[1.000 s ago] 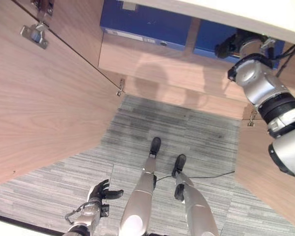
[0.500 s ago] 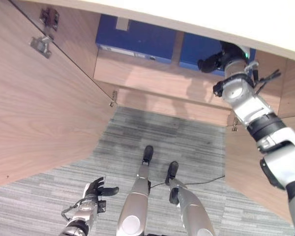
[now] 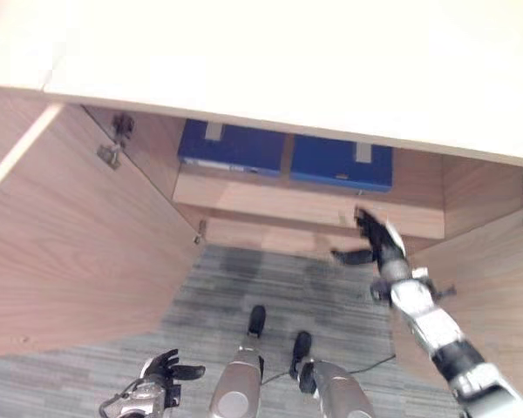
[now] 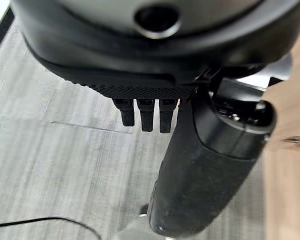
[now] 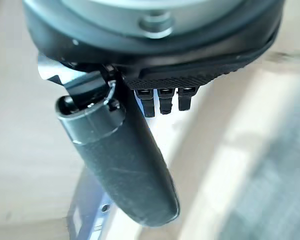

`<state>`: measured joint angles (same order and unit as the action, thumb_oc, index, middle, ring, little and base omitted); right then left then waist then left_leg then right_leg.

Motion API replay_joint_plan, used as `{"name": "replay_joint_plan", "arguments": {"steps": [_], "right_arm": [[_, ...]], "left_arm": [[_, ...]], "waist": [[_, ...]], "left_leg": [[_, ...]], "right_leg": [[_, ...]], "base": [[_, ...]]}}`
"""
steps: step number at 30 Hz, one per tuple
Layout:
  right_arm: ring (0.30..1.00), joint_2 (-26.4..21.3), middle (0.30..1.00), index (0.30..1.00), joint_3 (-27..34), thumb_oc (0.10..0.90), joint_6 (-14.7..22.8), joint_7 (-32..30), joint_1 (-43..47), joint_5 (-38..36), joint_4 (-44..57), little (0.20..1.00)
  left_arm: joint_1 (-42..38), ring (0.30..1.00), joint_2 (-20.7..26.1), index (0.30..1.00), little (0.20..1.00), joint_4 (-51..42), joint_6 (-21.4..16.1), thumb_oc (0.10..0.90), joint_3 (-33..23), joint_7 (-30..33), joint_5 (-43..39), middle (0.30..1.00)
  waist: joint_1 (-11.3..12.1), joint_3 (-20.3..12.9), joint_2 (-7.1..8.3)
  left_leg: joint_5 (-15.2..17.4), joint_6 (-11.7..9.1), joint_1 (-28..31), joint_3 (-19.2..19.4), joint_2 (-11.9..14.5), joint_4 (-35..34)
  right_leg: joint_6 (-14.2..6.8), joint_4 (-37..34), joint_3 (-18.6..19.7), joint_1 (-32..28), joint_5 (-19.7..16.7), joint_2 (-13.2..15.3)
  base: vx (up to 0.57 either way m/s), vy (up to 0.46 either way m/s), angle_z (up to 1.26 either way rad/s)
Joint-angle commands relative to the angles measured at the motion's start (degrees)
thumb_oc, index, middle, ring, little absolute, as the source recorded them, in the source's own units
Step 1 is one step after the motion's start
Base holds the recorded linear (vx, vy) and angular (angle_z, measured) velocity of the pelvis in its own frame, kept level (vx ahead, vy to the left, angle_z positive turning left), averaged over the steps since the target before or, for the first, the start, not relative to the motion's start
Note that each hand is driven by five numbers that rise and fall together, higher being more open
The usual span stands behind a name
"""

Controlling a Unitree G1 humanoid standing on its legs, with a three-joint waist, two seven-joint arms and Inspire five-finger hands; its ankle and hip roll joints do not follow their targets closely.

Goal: Put the empty folder in the office cabinet

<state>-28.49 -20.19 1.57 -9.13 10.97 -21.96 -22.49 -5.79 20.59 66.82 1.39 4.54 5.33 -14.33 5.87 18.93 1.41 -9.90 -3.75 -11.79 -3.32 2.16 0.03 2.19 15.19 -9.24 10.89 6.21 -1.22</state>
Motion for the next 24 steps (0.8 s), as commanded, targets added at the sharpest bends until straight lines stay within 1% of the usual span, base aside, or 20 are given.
{"name": "replay_joint_plan", "arguments": {"steps": [1, 4, 5, 6, 8, 9, 10, 14, 17, 18, 19, 20, 22, 24], "right_arm": [[0.900, -2.8, 0.900, 0.900, 4.0, 0.800, 6.4, 3.7, -0.8, -4.6, 3.7, 0.900], [0.900, -2.9, 0.900, 0.900, 6.8, 0.800, 5.1, 4.6, -7.0, -2.9, 2.4, 0.900], [0.900, -2.4, 0.900, 0.900, 7.6, 0.800, 4.8, 4.9, -8.7, -3.7, 0.9, 0.900], [0.900, -1.3, 0.900, 0.900, 8.7, 0.800, 3.9, 5.1, -11.6, -2.6, -2.3, 0.900], [0.900, -0.5, 0.900, 0.900, 9.2, 0.800, 3.3, 5.1, -13.2, -2.1, -4.0, 0.900], [0.900, 1.9, 0.900, 0.900, 10.7, 0.800, 2.6, 4.5, -15.3, -2.8, -9.8, 0.900], [0.900, 1.9, 0.900, 0.900, 10.7, 0.800, 2.7, 4.5, -15.3, -2.8, -9.9, 0.900], [0.900, 7.3, 0.900, 0.900, 13.7, 0.800, 1.4, 2.1, -18.4, -2.7, -20.8, 0.900], [0.900, 10.2, 0.900, 0.900, 15.9, 0.800, 0.9, -1.4, -19.1, 0.3, -29.3, 0.900], [0.900, 10.9, 0.900, 0.900, 16.8, 0.800, 0.9, -1.9, -18.9, -0.7, -31.9, 0.900], [0.900, 12.1, 0.900, 0.900, 18.5, 0.800, 1.4, -2.5, -19.2, -2.8, -33.8, 0.900], [0.900, 12.1, 0.900, 0.900, 18.5, 0.800, 1.4, -2.5, -19.3, -2.8, -33.8, 0.900], [0.900, 12.9, 0.900, 0.900, 21.3, 0.800, 2.7, -2.5, -20.3, -6.6, -35.8, 0.900], [0.900, 12.9, 0.900, 0.900, 22.1, 0.800, 3.2, -2.3, -20.5, -8.0, -36.7, 0.900]], "left_arm": [[2.6, 0.900, 0.3, 0.900, 0.900, 3.1, -0.8, 0.800, -0.1, -0.5, 3.6, 0.900], [3.6, 0.900, -0.1, 0.900, 0.900, 3.3, -0.8, 0.800, -0.8, -0.6, 5.1, 0.900], [3.8, 0.900, -0.3, 0.900, 0.900, 3.6, -0.8, 0.800, -0.9, -0.4, 5.4, 0.900], [4.6, 0.900, -0.8, 0.900, 0.900, 4.2, -0.6, 0.800, -1.2, -0.5, 6.2, 0.900], [5.1, 0.900, -0.9, 0.900, 0.900, 4.8, -0.5, 0.800, -1.7, -0.2, 6.5, 0.900], [5.9, 0.900, -0.6, 0.900, 0.900, 6.1, -0.4, 0.800, -2.8, 0.5, 7.2, 0.900], [6.0, 0.900, -0.6, 0.900, 0.900, 6.1, -0.4, 0.800, -2.8, 0.5, 7.2, 0.900], [7.0, 0.900, 0.0, 0.900, 0.900, 8.4, 0.3, 0.800, -4.4, 1.8, 9.3, 0.900], [7.2, 0.900, 0.2, 0.900, 0.900, 9.0, 0.3, 0.800, -4.8, 3.0, 10.0, 0.900], [7.1, 0.900, 0.3, 0.900, 0.900, 9.2, 0.1, 0.800, -4.8, 3.3, 10.2, 0.900], [7.1, 0.900, 0.1, 0.900, 0.900, 9.3, 0.2, 0.800, -4.7, 3.5, 10.2, 0.900], [7.1, 0.900, 0.1, 0.900, 0.900, 9.3, 0.2, 0.800, -4.7, 3.5, 10.2, 0.900], [7.2, 0.900, -0.5, 0.900, 0.900, 8.8, 0.0, 0.800, -4.0, 3.2, 10.9, 0.900], [7.2, 0.900, -0.6, 0.900, 0.900, 8.7, 0.0, 0.800, -3.8, 3.2, 10.9, 0.900]], "waist": [[-1.7, -7.2, 3.54], [-3.0, -9.0, 3.89], [-3.4, -9.4, 3.98], [-4.1, -10.6, 4.11], [-4.4, -11.2, 4.19], [-4.9, -12.1, 4.35], [-4.9, -12.0, 4.37], [-6.0, -13.9, 4.67], [-6.8, -14.4, 4.72], [-7.1, -14.4, 4.71], [-7.9, -14.6, 4.72], [-7.8, -14.6, 4.72], [-9.1, -14.7, 4.59], [-9.4, -14.6, 4.50]], "left_leg": [[3.5, 0.3, -1.3, 0.8, 0.6, 3.6], [3.9, 0.2, 0.4, 1.3, 1.2, 3.5], [4.0, 0.2, 1.1, 1.5, 1.4, 3.3], [4.3, 0.3, 2.2, 1.7, 1.6, 2.8], [4.4, 0.3, 2.9, 1.8, 1.8, 2.5], [4.7, 0.3, 3.7, 2.1, 2.0, 2.2], [4.7, 0.3, 3.7, 2.2, 2.0, 2.2], [5.6, 0.3, 4.7, 3.0, 2.2, 2.4], [6.6, 0.4, 4.9, 3.9, 2.4, 3.6], [6.9, 0.5, 4.9, 4.2, 2.4, 4.1], [7.3, 0.7, 5.1, 4.8, 2.7, 4.7], [7.4, 0.7, 5.1, 4.9, 2.8, 4.8], [8.1, 0.8, 5.6, 6.3, 3.3, 5.5], [8.4, 0.9, 5.9, 6.8, 3.4, 5.8]], "right_leg": [[-3.2, -16.3, -0.3, -9.4, -2.7, -1.2], [-3.1, -15.9, -0.2, -11.0, -2.1, -1.5], [-3.0, -15.7, -0.1, -11.3, -2.0, -1.6], [-3.1, -15.4, 0.0, -11.7, -1.8, -1.6], [-3.1, -15.5, 0.2, -12.0, -1.8, -1.7], [-3.1, -15.7, 0.4, -12.5, -1.8, -1.8], [-3.1, -15.7, 0.4, -12.5, -1.8, -1.8], [-3.3, -16.4, 1.5, -13.2, -2.1, -2.0], [-3.5, -16.7, 2.4, -13.5, -2.4, -2.0], [-3.5, -16.8, 2.9, -13.6, -2.5, -2.0], [-3.7, -16.9, 3.7, -13.5, -2.8, -2.1], [-3.7, -16.9, 3.8, -13.6, -2.8, -2.1], [-3.9, -16.8, 5.4, -13.5, -3.1, -2.3], [-4.0, -16.9, 6.0, -13.6, -3.3, -2.4]], "base": [[0.03, -0.001, -0.06], [0.04, -0.011, -0.17], [0.07, -0.023, -0.05], [0.05, -0.017, -0.04], [0.05, -0.015, -0.11], [0.05, -0.016, -0.09], [0.04, -0.021, 0.00], [0.04, -0.022, -0.09], [0.02, -0.021, -0.24], [0.00, -0.015, -0.26], [0.00, -0.008, -0.23], [0.00, -0.004, -0.18], [0.00, 0.006, -0.23], [-0.01, 0.009, -0.48]]}}
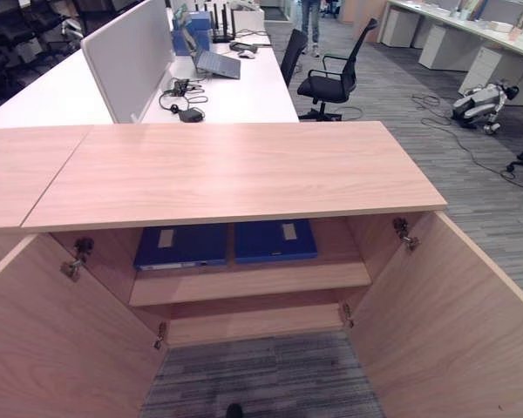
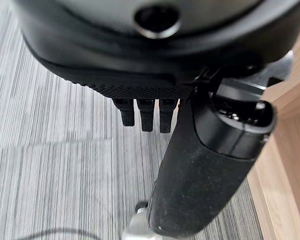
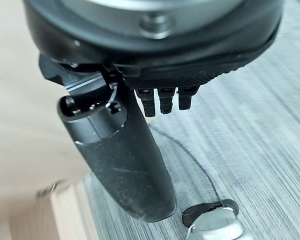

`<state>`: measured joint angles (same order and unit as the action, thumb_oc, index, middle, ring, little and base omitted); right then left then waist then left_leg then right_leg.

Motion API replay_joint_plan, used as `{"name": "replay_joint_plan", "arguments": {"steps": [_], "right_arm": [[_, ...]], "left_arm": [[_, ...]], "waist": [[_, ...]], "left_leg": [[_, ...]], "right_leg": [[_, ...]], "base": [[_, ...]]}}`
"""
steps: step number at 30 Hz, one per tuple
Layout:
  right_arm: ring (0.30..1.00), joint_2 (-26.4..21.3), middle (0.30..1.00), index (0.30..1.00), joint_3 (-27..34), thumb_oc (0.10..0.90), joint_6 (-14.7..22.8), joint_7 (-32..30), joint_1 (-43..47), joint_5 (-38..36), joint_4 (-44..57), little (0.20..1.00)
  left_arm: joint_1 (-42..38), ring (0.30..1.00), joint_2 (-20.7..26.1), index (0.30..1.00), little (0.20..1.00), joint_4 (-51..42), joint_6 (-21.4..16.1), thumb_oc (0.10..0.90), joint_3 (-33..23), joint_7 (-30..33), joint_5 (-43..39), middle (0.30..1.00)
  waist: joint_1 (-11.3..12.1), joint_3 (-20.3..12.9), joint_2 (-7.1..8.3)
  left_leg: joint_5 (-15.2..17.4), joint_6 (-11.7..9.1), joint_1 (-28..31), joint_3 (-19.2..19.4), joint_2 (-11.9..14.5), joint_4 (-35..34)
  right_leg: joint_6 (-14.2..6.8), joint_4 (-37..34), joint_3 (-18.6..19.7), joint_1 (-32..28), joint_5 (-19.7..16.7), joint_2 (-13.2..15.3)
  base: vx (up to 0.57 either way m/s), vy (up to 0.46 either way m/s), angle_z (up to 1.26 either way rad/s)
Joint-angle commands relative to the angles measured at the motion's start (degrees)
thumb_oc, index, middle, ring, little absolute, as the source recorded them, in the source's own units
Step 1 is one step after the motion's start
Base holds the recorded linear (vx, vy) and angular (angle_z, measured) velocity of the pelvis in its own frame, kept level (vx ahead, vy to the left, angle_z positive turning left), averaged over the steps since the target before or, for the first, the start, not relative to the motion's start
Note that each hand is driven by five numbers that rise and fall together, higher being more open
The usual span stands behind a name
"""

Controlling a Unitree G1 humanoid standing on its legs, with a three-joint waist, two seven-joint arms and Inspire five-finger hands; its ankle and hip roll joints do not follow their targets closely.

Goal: Put the empty folder in the office cabinet

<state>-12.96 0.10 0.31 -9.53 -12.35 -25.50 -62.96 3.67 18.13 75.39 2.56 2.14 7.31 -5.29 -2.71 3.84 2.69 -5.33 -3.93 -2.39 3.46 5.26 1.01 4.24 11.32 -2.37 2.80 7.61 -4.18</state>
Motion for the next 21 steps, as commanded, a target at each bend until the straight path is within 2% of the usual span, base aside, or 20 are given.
{"name": "replay_joint_plan", "arguments": {"steps": [1, 4, 5, 6, 10, 12, 15, 16, 17, 19, 20, 21], "right_arm": [[0.900, -2.8, 0.900, 0.900, 2.5, 0.800, 4.7, -1.5, 2.8, -5.8, 2.9, 0.900], [0.900, -3.9, 0.900, 0.900, 5.3, 0.800, 4.5, -0.2, 3.2, -8.5, -4.6, 0.900], [0.900, -5.3, 0.900, 0.900, 8.2, 0.800, 4.6, -0.2, 3.6, -10.5, -7.7, 0.900], [0.900, -5.3, 0.900, 0.900, 8.3, 0.800, 4.6, -0.2, 3.6, -10.5, -7.8, 0.900], [0.900, -9.1, 0.900, 0.900, 15.1, 0.800, 5.3, -1.9, 2.9, -12.3, -11.7, 0.900], [0.900, -12.3, 0.900, 0.900, 17.8, 0.800, 6.2, -3.3, 1.6, -11.1, -7.9, 0.900], [0.900, -13.6, 0.900, 0.900, 18.7, 0.800, 7.1, -4.4, 0.2, -9.1, -1.3, 0.900], [0.900, -14.8, 0.900, 0.900, 18.9, 0.800, 8.2, -5.2, -0.8, -6.5, 8.2, 0.900], [0.900, -15.3, 0.900, 0.900, 18.8, 0.800, 8.6, -5.4, -1.2, -5.0, 12.3, 0.900], [0.900, -15.7, 0.900, 0.900, 18.9, 0.800, 8.7, -5.7, -1.4, -3.5, 15.5, 0.900], [0.900, -17.1, 0.900, 0.900, 17.5, 0.800, 8.7, -5.5, -1.3, 0.8, 21.7, 0.900], [0.900, -17.0, 0.900, 0.900, 17.5, 0.800, 8.6, -5.6, -1.4, 0.9, 21.9, 0.900]], "left_arm": [[-2.3, 0.900, 1.9, 0.900, 0.900, 0.0, -1.3, 0.800, -1.3, 1.1, 1.8, 0.900], [-3.4, 0.900, 2.0, 0.900, 0.900, -0.5, -1.6, 0.800, 0.3, 0.3, 2.8, 0.900], [-4.2, 0.900, 2.0, 0.900, 0.900, -0.2, -1.5, 0.800, 0.9, 0.2, 3.4, 0.900], [-4.3, 0.900, 2.0, 0.900, 0.900, -0.2, -1.5, 0.800, 1.0, 0.2, 3.3, 0.900], [-4.6, 0.900, 2.4, 0.900, 0.900, 0.8, -1.4, 0.800, 0.8, -0.3, 4.0, 0.900], [-4.4, 0.900, 2.4, 0.900, 0.900, 1.1, -1.3, 0.800, 0.8, -0.4, 4.9, 0.900], [-3.7, 0.900, 2.1, 0.900, 0.900, 0.6, -1.2, 0.800, 0.8, -0.6, 5.8, 0.900], [-2.6, 0.900, 1.6, 0.900, 0.900, -0.3, -1.4, 0.800, 0.5, -0.7, 6.5, 0.900], [-2.1, 0.900, 1.2, 0.900, 0.900, -0.7, -1.5, 0.800, 0.5, -0.6, 6.8, 0.900], [-1.6, 0.900, 0.8, 0.900, 0.900, -1.1, -1.6, 0.800, 0.5, -0.6, 7.1, 0.900], [-1.1, 0.900, 0.3, 0.900, 0.900, -1.9, -1.8, 0.800, 0.5, -0.6, 7.3, 0.900], [-1.0, 0.900, 0.3, 0.900, 0.900, -1.9, -1.8, 0.800, 0.4, -0.6, 7.3, 0.900]], "waist": [[-1.2, 0.5, 3.19], [-2.7, 0.1, 2.95], [-3.7, -0.3, 2.84], [-3.6, -0.3, 2.81], [-5.4, -1.5, 2.45], [-6.8, -2.0, 2.12], [-7.4, -2.1, 1.74], [-7.9, -1.8, 1.44], [-8.1, -1.7, 1.28], [-8.1, -1.4, 1.07], [-8.2, -0.8, 1.00], [-8.2, -0.8, 0.99]], "left_leg": [[4.0, 1.1, -3.4, 0.5, 0.5, 5.1], [4.8, 1.1, -2.8, 2.4, 1.1, 5.8], [5.1, 1.0, -2.3, 3.5, 1.3, 5.8], [5.1, 1.0, -2.3, 3.6, 1.3, 5.8], [5.6, 0.9, -1.0, 6.1, 1.9, 5.2], [5.7, 0.8, -0.4, 7.3, 2.0, 4.8], [5.7, 0.8, 0.1, 8.1, 2.1, 4.3], [5.8, 0.8, 0.4, 8.5, 2.1, 4.1], [5.8, 0.8, 0.4, 8.7, 2.1, 4.0], [5.8, 0.8, 0.5, 9.0, 2.2, 4.1], [6.0, 0.9, 0.6, 9.6, 2.5, 4.3], [6.0, 0.9, 0.7, 9.7, 2.5, 4.4]], "right_leg": [[-6.1, -13.1, -0.3, -5.5, -4.8, 0.5], [-6.2, -13.4, 1.4, -5.8, -5.2, 0.4], [-6.3, -13.7, 2.3, -5.8, -5.5, 0.2], [-6.3, -13.7, 2.4, -5.8, -5.5, 0.2], [-6.5, -13.8, 4.3, -5.9, -5.7, -0.1], [-6.6, -13.8, 5.1, -5.8, -5.8, -0.2], [-6.8, -13.8, 5.6, -5.7, -5.9, -0.1], [-6.8, -13.8, 6.1, -5.7, -6.0, -0.2], [-6.9, -13.7, 6.3, -5.5, -6.0, -0.2], [-6.9, -13.7, 6.6, -5.5, -6.2, -0.2], [-6.9, -13.8, 7.1, -5.4, -6.4, -0.3], [-6.9, -13.8, 7.2, -5.4, -6.4, -0.3]], "base": [[-0.01, 0.015, -0.58], [-0.01, 0.034, -0.40], [0.00, 0.034, -0.35], [0.01, 0.035, -0.50], [0.03, 0.027, -0.38], [0.02, 0.035, -0.32], [0.00, 0.026, -0.22], [-0.02, 0.028, -0.16], [-0.03, 0.040, -0.14], [-0.03, 0.024, -0.23], [-0.02, 0.013, -0.24], [-0.03, 0.026, -0.27]]}}
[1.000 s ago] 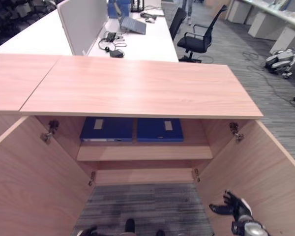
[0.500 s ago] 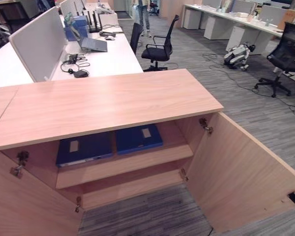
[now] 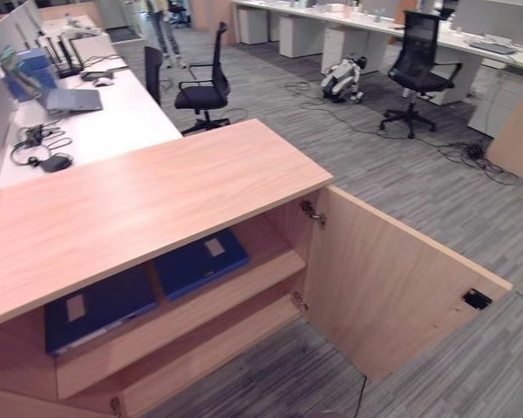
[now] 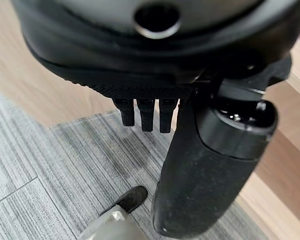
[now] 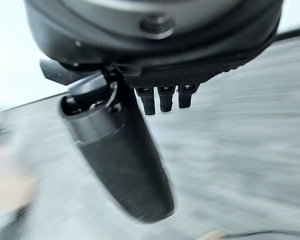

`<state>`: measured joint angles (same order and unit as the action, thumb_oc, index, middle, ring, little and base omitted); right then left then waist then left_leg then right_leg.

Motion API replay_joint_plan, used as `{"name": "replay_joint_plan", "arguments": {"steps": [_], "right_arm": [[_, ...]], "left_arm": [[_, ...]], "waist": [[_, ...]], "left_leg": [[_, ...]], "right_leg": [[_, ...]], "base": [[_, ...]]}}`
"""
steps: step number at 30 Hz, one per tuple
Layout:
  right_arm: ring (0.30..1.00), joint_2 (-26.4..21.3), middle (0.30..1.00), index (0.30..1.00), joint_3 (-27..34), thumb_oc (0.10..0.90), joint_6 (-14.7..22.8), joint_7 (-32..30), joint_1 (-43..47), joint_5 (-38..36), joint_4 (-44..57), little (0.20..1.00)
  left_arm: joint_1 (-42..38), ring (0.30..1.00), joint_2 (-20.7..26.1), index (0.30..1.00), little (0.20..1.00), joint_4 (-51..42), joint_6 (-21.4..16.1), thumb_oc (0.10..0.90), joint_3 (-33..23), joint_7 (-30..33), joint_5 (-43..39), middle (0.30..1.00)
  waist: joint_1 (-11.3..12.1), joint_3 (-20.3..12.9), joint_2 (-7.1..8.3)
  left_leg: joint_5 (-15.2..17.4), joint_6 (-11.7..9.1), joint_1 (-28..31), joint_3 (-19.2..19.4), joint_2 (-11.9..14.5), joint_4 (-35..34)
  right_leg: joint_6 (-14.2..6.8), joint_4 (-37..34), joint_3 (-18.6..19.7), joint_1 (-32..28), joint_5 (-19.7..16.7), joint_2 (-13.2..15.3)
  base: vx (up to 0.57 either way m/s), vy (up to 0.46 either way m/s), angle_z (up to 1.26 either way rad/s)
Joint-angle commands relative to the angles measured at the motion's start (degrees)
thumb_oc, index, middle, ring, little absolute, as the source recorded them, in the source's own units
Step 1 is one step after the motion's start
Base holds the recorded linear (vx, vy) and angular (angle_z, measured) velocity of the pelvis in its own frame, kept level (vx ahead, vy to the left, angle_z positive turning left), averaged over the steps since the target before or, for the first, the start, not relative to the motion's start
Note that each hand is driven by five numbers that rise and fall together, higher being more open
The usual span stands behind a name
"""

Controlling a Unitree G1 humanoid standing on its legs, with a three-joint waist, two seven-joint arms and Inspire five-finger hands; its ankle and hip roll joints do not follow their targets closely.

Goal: Put the empty folder in the office cabinet

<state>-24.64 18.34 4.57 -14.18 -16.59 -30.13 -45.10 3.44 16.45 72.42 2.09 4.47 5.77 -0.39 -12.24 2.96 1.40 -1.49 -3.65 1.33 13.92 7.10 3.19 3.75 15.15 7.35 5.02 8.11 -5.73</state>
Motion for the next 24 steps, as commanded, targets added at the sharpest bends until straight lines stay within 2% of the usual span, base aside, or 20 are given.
{"name": "replay_joint_plan", "arguments": {"steps": [1, 2, 4, 7, 12, 14, 15, 20, 23, 24], "right_arm": [[0.900, -6.5, 0.900, 0.900, -2.2, 0.800, 4.3, -0.4, 3.4, 8.9, 9.3, 0.900], [0.900, -6.4, 0.900, 0.900, -2.2, 0.800, 4.3, -0.4, 3.4, 8.9, 9.3, 0.900], [0.900, -7.7, 0.900, 0.900, -4.3, 0.800, 4.5, 1.3, 3.7, 12.8, 17.2, 0.900], [0.900, -8.6, 0.900, 0.900, -5.9, 0.800, 5.0, 2.8, 4.1, 14.8, 22.6, 0.900], [0.900, -11.0, 0.900, 0.900, -10.3, 0.800, 6.3, 6.5, 5.8, 17.1, 32.6, 0.900], [0.900, -12.0, 0.900, 0.900, -13.5, 0.800, 7.2, 9.0, 6.5, 16.8, 39.7, 0.900], [0.900, -12.0, 0.900, 0.900, -13.5, 0.800, 7.2, 9.0, 6.5, 16.8, 39.7, 0.900], [0.900, -11.9, 0.900, 0.900, -17.9, 0.800, 10.0, 12.8, 9.3, 11.8, 50.4, 0.900], [0.900, -10.3, 0.900, 0.900, -22.8, 0.800, 11.4, 15.4, 11.8, 7.6, 55.2, 0.900], [0.900, -9.1, 0.900, 0.900, -26.5, 0.800, 11.5, 16.0, 14.1, 6.5, 55.3, 0.900]], "left_arm": [[-0.7, 0.900, 1.6, 0.900, 0.900, 0.2, -1.4, 0.800, -1.8, 1.1, 2.6, 0.900], [-0.8, 0.900, 1.7, 0.900, 0.900, 0.2, -1.4, 0.800, -1.8, 1.1, 2.6, 0.900], [-0.8, 0.900, 1.4, 0.900, 0.900, -0.8, -1.6, 0.800, -1.6, 0.8, 3.2, 0.900], [-1.0, 0.900, 1.3, 0.900, 0.900, -1.3, -1.7, 0.800, -1.2, 0.6, 4.0, 0.900], [-1.6, 0.900, 1.1, 0.900, 0.900, -2.0, -2.0, 0.800, 0.4, 0.3, 5.6, 0.900], [-1.6, 0.900, 1.3, 0.900, 0.900, -1.8, -2.1, 0.800, 1.0, 0.3, 7.0, 0.900], [-1.6, 0.900, 1.3, 0.900, 0.900, -1.8, -2.1, 0.800, 1.0, 0.3, 7.0, 0.900], [-0.1, 0.900, 1.5, 0.900, 0.900, -1.2, -2.4, 0.800, 0.9, 0.2, 8.5, 0.900], [0.8, 0.900, 1.8, 0.900, 0.900, -1.1, -2.6, 0.800, 0.9, 0.3, 9.4, 0.900], [0.9, 0.900, 1.9, 0.900, 0.900, -1.1, -2.8, 0.800, 1.2, 0.5, 9.7, 0.900]], "waist": [[1.5, 0.7, 2.22], [1.5, 0.6, 2.27], [1.8, 1.1, 2.21], [2.2, 1.0, 2.18], [3.4, 1.4, 2.10], [4.8, 1.8, 2.22], [4.7, 1.8, 2.23], [6.6, 2.3, 2.14], [7.7, 2.5, 2.22], [8.3, 2.6, 2.25]], "left_leg": [[2.6, 0.7, -2.7, -0.2, 1.0, 2.7], [2.4, 0.7, -2.9, -0.1, 1.0, 2.6], [2.6, 0.7, -2.7, 0.1, 1.3, 3.1], [2.3, 0.7, -3.0, 0.1, 1.4, 3.1], [1.8, 0.4, -3.5, -0.9, 1.2, 3.0], [1.4, 0.2, -4.2, -2.0, 0.9, 3.0], [1.4, 0.2, -4.2, -2.0, 0.9, 3.0], [1.0, 0.0, -5.0, -3.6, 0.5, 3.1], [0.8, 0.0, -5.4, -4.4, 0.3, 3.1], [0.7, 0.0, -5.5, -4.7, 0.2, 3.3]], "right_leg": [[-6.5, -17.8, -1.8, -7.9, -7.1, 1.2], [-6.5, -17.8, -1.8, -7.7, -7.3, 1.2], [-6.5, -17.7, -1.2, -8.0, -7.0, 1.1], [-6.4, -17.7, -1.1, -7.9, -7.1, 1.0], [-6.1, -17.6, -2.4, -8.1, -6.6, 1.2], [-6.0, -17.8, -3.8, -8.3, -6.5, 1.6], [-6.0, -17.8, -3.9, -8.4, -6.5, 1.6], [-6.0, -17.8, -5.7, -8.5, -6.3, 1.9], [-6.0, -17.7, -6.4, -8.4, -6.3, 2.0], [-5.9, -17.8, -6.8, -8.6, -6.3, 2.1]], "base": [[-0.02, 0.009, -0.21], [-0.01, 0.014, -0.19], [-0.02, 0.003, -0.08], [-0.01, 0.000, -0.08], [0.00, -0.005, -0.01], [0.00, 0.000, 0.00], [-0.01, -0.018, 0.04], [0.00, -0.008, 0.12], [0.00, -0.009, 0.06], [-0.01, -0.008, -0.07]]}}
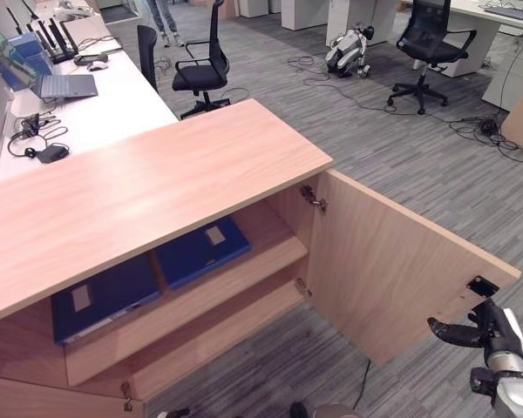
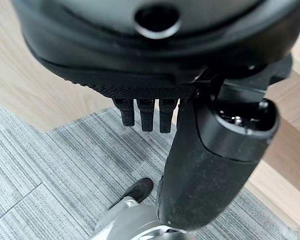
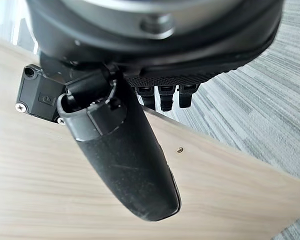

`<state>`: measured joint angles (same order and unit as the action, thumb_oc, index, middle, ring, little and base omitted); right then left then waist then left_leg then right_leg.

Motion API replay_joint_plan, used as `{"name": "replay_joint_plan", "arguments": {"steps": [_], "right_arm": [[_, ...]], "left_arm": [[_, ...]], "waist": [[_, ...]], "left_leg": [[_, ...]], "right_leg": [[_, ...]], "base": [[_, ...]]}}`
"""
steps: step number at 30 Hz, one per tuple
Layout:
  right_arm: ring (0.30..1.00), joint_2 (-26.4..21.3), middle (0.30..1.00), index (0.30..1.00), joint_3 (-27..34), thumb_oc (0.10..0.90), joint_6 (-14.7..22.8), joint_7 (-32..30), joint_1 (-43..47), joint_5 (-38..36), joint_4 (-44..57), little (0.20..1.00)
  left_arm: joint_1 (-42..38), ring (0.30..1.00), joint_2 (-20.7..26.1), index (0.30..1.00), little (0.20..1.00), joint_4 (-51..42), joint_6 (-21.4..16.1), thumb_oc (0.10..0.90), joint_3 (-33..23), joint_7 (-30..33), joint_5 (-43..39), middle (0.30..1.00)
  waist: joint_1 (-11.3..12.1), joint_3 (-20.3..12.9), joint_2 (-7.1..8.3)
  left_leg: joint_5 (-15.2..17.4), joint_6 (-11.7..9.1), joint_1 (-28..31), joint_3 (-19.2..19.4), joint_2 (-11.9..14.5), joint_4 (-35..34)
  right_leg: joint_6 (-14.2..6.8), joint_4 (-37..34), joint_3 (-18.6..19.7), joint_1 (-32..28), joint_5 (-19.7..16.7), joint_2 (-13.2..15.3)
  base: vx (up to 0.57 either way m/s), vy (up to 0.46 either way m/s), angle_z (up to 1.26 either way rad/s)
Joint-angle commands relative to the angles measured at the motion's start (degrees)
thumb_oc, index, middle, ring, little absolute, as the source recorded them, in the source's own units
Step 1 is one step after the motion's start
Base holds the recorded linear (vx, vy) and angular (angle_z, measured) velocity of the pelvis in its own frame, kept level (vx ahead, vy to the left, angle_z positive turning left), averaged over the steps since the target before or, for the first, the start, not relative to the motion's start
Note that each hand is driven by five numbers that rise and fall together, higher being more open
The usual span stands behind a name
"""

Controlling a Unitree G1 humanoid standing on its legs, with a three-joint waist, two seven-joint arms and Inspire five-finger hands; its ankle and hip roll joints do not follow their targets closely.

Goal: Put the empty folder in the office cabinet

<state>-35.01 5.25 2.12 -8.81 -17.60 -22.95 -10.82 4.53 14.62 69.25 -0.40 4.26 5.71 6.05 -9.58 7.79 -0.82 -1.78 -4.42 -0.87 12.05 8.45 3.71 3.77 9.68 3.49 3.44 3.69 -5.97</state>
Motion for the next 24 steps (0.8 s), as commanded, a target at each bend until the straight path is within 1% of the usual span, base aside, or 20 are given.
{"name": "replay_joint_plan", "arguments": {"steps": [1, 2, 3, 4, 5, 6, 8, 9, 10, 11, 12, 13, 14, 15, 16, 17, 19, 20, 21, 24], "right_arm": [[0.900, 4.1, 0.900, 0.900, -21.2, 0.800, 13.3, 12.1, 20.3, -3.4, 19.7, 0.900], [0.900, 5.6, 0.900, 0.900, -26.3, 0.800, 12.6, 12.9, 23.7, -4.1, 18.5, 0.900], [0.900, 8.5, 0.900, 0.900, -35.0, 0.800, 11.0, 14.0, 30.5, -4.1, 16.0, 0.900], [0.900, 10.4, 0.900, 0.900, -38.9, 0.800, 10.0, 15.1, 33.9, -4.8, 13.5, 0.900], [0.900, 13.2, 0.900, 0.900, -44.6, 0.800, 8.9, 15.7, 38.9, -4.2, 9.5, 0.900], [0.900, 14.2, 0.900, 0.900, -46.7, 0.800, 8.2, 16.3, 40.4, -3.8, 7.2, 0.900], [0.900, 15.9, 0.900, 0.900, -49.4, 0.800, 7.6, 16.9, 42.3, -3.6, 4.8, 0.900], [0.900, 16.6, 0.900, 0.900, -51.0, 0.800, 7.2, 17.4, 43.6, -3.4, 3.3, 0.900], [0.900, 17.1, 0.900, 0.900, -51.8, 0.800, 7.1, 17.6, 44.2, -3.2, 2.5, 0.900], [0.900, 18.1, 0.900, 0.900, -53.1, 0.800, 6.8, 17.8, 45.2, -2.5, 0.5, 0.900], [0.900, 18.5, 0.900, 0.900, -53.6, 0.800, 6.9, 17.7, 45.9, -2.1, -0.4, 0.900], [0.900, 20.3, 0.900, 0.900, -55.5, 0.800, 6.9, 17.4, 47.8, -1.2, -2.8, 0.900], [0.900, 20.4, 0.900, 0.900, -55.5, 0.800, 7.0, 17.4, 47.9, -1.2, -2.9, 0.900], [0.900, 21.0, 0.900, 0.900, -56.2, 0.800, 7.1, 17.3, 48.5, -0.7, -3.9, 0.900], [0.900, 21.0, 0.900, 0.900, -56.2, 0.800, 7.1, 17.3, 48.5, -0.7, -3.9, 0.900], [0.900, 21.7, 0.900, 0.900, -57.0, 0.800, 7.1, 17.2, 49.1, -0.5, -5.2, 0.900], [0.900, 22.2, 0.900, 0.900, -57.5, 0.800, 7.3, 16.8, 49.5, -0.4, -5.8, 0.900], [0.900, 22.5, 0.900, 0.900, -58.2, 0.800, 7.3, 16.6, 49.8, 0.2, -6.2, 0.900], [0.900, 22.5, 0.900, 0.900, -58.2, 0.800, 7.3, 16.6, 49.8, 0.2, -6.3, 0.900], [0.900, 22.7, 0.900, 0.900, -58.3, 0.800, 7.6, 16.0, 50.1, 0.4, -6.6, 0.900]], "left_arm": [[0.1, 0.900, 3.6, 0.900, 0.900, 1.7, -0.5, 0.800, 2.3, 0.9, 3.5, 0.900], [0.1, 0.900, 3.5, 0.900, 0.900, 1.3, -0.7, 0.800, 2.9, 1.1, 3.3, 0.900], [-0.6, 0.900, 3.4, 0.900, 0.900, 0.3, -0.7, 0.800, 4.1, 1.7, 2.6, 0.900], [-1.1, 0.900, 3.6, 0.900, 0.900, -0.4, -1.0, 0.800, 4.5, 1.9, 1.6, 0.900], [-1.7, 0.900, 3.9, 0.900, 0.900, -1.8, -1.3, 0.800, 5.8, 2.2, 0.0, 0.900], [-1.9, 0.900, 4.1, 0.900, 0.900, -2.7, -1.6, 0.800, 6.3, 2.4, -0.7, 0.900], [-1.6, 0.900, 4.6, 0.900, 0.900, -3.9, -2.1, 0.800, 6.7, 2.7, -2.2, 0.900], [-1.0, 0.900, 5.0, 0.900, 0.900, -4.5, -2.6, 0.800, 6.2, 2.8, -4.2, 0.900], [-0.7, 0.900, 5.2, 0.900, 0.900, -4.8, -2.7, 0.800, 5.9, 2.9, -5.0, 0.900], [-0.3, 0.900, 5.6, 0.900, 0.900, -4.8, -3.0, 0.800, 5.0, 2.9, -6.7, 0.900], [-0.1, 0.900, 5.7, 0.900, 0.900, -4.4, -3.0, 0.800, 4.6, 3.1, -7.4, 0.900], [-0.4, 0.900, 6.0, 0.900, 0.900, -2.4, -3.0, 0.800, 3.3, 3.9, -9.8, 0.900], [-0.4, 0.900, 6.0, 0.900, 0.900, -2.4, -3.0, 0.800, 3.3, 3.9, -9.8, 0.900], [-0.5, 0.900, 6.0, 0.900, 0.900, -1.6, -2.9, 0.800, 3.1, 4.1, -10.3, 0.900], [-0.5, 0.900, 6.0, 0.900, 0.900, -1.6, -2.9, 0.800, 3.1, 4.1, -10.3, 0.900], [-0.5, 0.900, 6.0, 0.900, 0.900, -0.6, -2.9, 0.800, 2.5, 4.4, -11.6, 0.900], [-0.6, 0.900, 5.7, 0.900, 0.900, 0.4, -3.0, 0.800, 2.0, 4.7, -12.8, 0.900], [-0.4, 0.900, 5.1, 0.900, 0.900, 1.2, -2.9, 0.800, 2.0, 4.9, -13.2, 0.900], [-0.4, 0.900, 5.1, 0.900, 0.900, 1.2, -2.9, 0.800, 2.0, 4.9, -13.3, 0.900], [-0.2, 0.900, 3.9, 0.900, 0.900, 1.8, -2.9, 0.800, 1.9, 5.0, -14.1, 0.900]], "waist": [[6.9, -1.7, 4.45], [7.6, -1.4, 4.49], [9.0, -0.8, 4.56], [9.5, -0.6, 4.72], [10.8, -0.2, 4.98], [11.3, 0.1, 5.11], [12.5, 0.7, 5.38], [13.7, 1.4, 5.49], [14.2, 1.8, 5.58], [15.6, 2.8, 5.54], [16.3, 3.2, 5.44], [18.4, 4.6, 5.01], [18.2, 4.5, 5.03], [18.8, 4.8, 4.85], [18.8, 4.8, 4.85], [19.7, 5.5, 4.51], [20.6, 5.8, 4.14], [21.3, 6.0, 3.73], [21.3, 6.0, 3.71], [22.1, 5.7, 3.60]], "left_leg": [[1.1, 0.7, -3.5, -3.5, -1.3, 3.0], [1.0, 0.7, -3.7, -3.8, -1.4, 3.1], [0.9, 0.7, -4.0, -4.5, -1.6, 3.2], [0.5, 0.7, -4.5, -5.0, -1.7, 3.1], [0.1, 0.8, -4.9, -5.8, -1.9, 2.7], [-0.1, 0.8, -5.1, -6.3, -2.1, 2.5], [-0.6, 0.8, -5.8, -7.4, -2.4, 2.0], [-1.3, 0.8, -6.6, -8.7, -2.9, 1.3], [-1.7, 0.9, -7.1, -9.4, -3.1, 1.0], [-2.6, 0.8, -7.9, -10.8, -3.6, 0.1], [-3.3, 0.7, -8.5, -11.7, -3.9, -0.4], [-5.8, 0.4, -10.4, -15.5, -4.8, -3.0], [-6.0, 0.4, -10.5, -15.7, -4.9, -3.1], [-6.7, 0.2, -10.8, -16.7, -5.0, -3.8], [-6.7, 0.2, -10.8, -16.8, -5.0, -3.9], [-7.9, -0.2, -11.6, -18.2, -5.4, -5.0], [-9.0, -0.6, -12.3, -19.6, -5.6, -6.2], [-10.0, -1.1, -12.7, -21.2, -5.9, -7.4], [-10.1, -1.1, -12.8, -21.2, -5.9, -7.4], [-10.9, -1.7, -13.5, -22.4, -6.1, -7.8]], "right_leg": [[-5.9, -12.2, -3.4, -7.3, -1.7, 2.3], [-5.8, -12.1, -3.6, -7.3, -1.7, 2.4], [-5.7, -12.2, -4.2, -7.4, -1.6, 2.4], [-5.6, -12.2, -4.6, -7.2, -1.6, 2.4], [-5.6, -12.2, -5.4, -7.1, -1.6, 2.5], [-5.6, -12.2, -5.9, -7.0, -1.6, 2.7], [-5.8, -12.2, -7.1, -6.6, -1.7, 2.8], [-6.0, -12.4, -8.4, -6.1, -1.9, 3.0], [-6.1, -12.5, -9.0, -5.8, -1.9, 3.1], [-6.3, -12.7, -10.6, -5.2, -2.0, 3.2], [-6.3, -12.8, -11.6, -4.9, -2.0, 3.3], [-6.2, -13.2, -15.0, -3.3, -2.0, 3.3], [-6.2, -13.2, -15.1, -3.3, -2.0, 3.4], [-6.2, -13.3, -16.1, -2.9, -2.0, 3.3], [-6.2, -13.3, -16.1, -2.8, -2.0, 3.3], [-6.0, -13.6, -17.4, -2.5, -1.9, 3.3], [-5.9, -14.0, -19.1, -2.0, -1.8, 3.2], [-5.6, -14.2, -20.8, -1.9, -1.4, 3.0], [-5.6, -14.2, -20.8, -1.9, -1.4, 3.0], [-5.3, -14.4, -22.1, -2.2, -0.8, 2.8]], "base": [[0.00, 0.000, 0.00], [-0.02, -0.010, -0.24], [-0.03, -0.011, -0.58], [-0.03, -0.017, -0.99], [-0.02, -0.013, -1.05], [0.00, -0.019, -1.01], [0.00, -0.025, -0.50], [0.00, 0.000, 0.00], [-0.03, -0.050, -0.31], [-0.03, -0.043, -0.26], [-0.05, -0.098, 2.36], [-0.03, -0.074, 3.28], [-0.03, -0.082, 3.32], [0.00, -0.019, 1.25], [-0.02, -0.044, 1.18], [-0.03, -0.047, 1.78], [-0.02, -0.072, 2.29], [0.00, -0.054, 2.16], [0.00, -0.042, 1.77], [0.00, -0.026, 0.77]]}}
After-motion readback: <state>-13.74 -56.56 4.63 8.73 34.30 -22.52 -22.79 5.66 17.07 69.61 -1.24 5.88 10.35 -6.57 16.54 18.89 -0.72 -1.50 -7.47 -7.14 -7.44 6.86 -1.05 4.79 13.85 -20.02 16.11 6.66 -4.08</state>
